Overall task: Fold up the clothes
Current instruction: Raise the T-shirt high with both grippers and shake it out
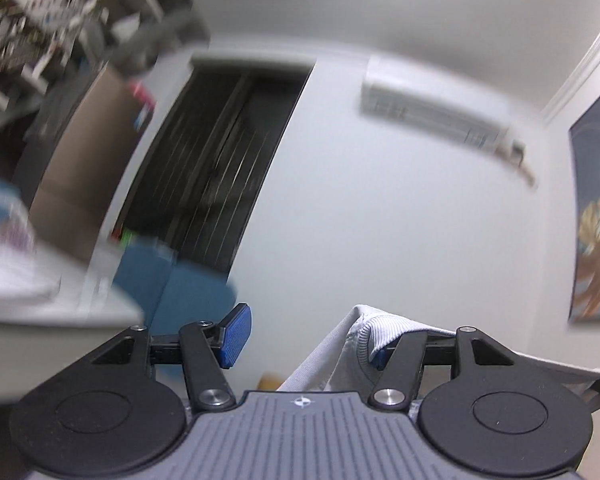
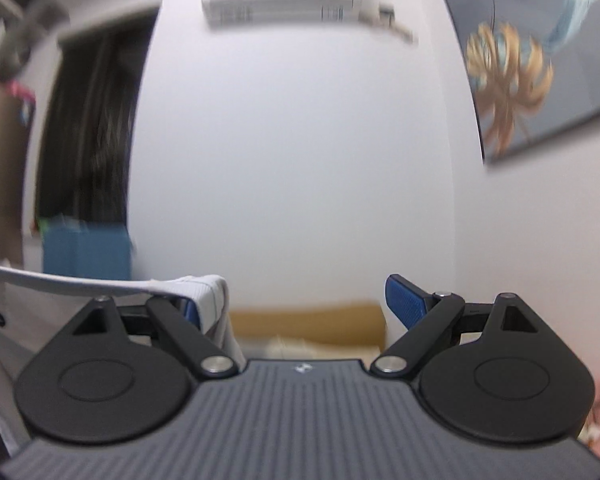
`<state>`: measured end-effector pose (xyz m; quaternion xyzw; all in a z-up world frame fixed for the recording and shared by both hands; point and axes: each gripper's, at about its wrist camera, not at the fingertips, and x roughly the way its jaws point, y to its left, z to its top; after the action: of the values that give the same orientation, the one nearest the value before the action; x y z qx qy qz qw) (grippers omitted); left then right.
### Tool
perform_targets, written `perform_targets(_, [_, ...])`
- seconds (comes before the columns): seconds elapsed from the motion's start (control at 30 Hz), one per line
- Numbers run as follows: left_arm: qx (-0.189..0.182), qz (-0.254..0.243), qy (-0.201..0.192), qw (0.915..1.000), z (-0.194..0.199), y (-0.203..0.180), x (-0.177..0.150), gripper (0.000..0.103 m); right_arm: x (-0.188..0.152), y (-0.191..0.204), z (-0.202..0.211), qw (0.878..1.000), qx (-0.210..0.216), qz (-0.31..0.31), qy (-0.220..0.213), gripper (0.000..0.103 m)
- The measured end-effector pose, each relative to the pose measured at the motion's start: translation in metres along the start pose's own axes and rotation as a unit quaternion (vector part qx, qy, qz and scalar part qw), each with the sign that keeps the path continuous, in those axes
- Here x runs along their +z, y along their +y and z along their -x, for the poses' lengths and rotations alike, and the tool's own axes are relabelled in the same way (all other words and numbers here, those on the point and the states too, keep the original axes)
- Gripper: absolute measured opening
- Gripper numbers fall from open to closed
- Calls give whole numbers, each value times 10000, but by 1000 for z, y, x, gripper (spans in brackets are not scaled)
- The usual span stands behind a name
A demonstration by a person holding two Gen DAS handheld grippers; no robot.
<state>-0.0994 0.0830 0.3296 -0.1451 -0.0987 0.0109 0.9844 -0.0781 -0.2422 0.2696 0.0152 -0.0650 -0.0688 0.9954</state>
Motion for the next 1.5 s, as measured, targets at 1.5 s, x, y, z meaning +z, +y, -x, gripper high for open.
perform_targets(1.5, [1015, -789, 3292, 9355, -537, 116, -494, 77, -362, 38, -484, 9614, -8, 539, 2699, 89])
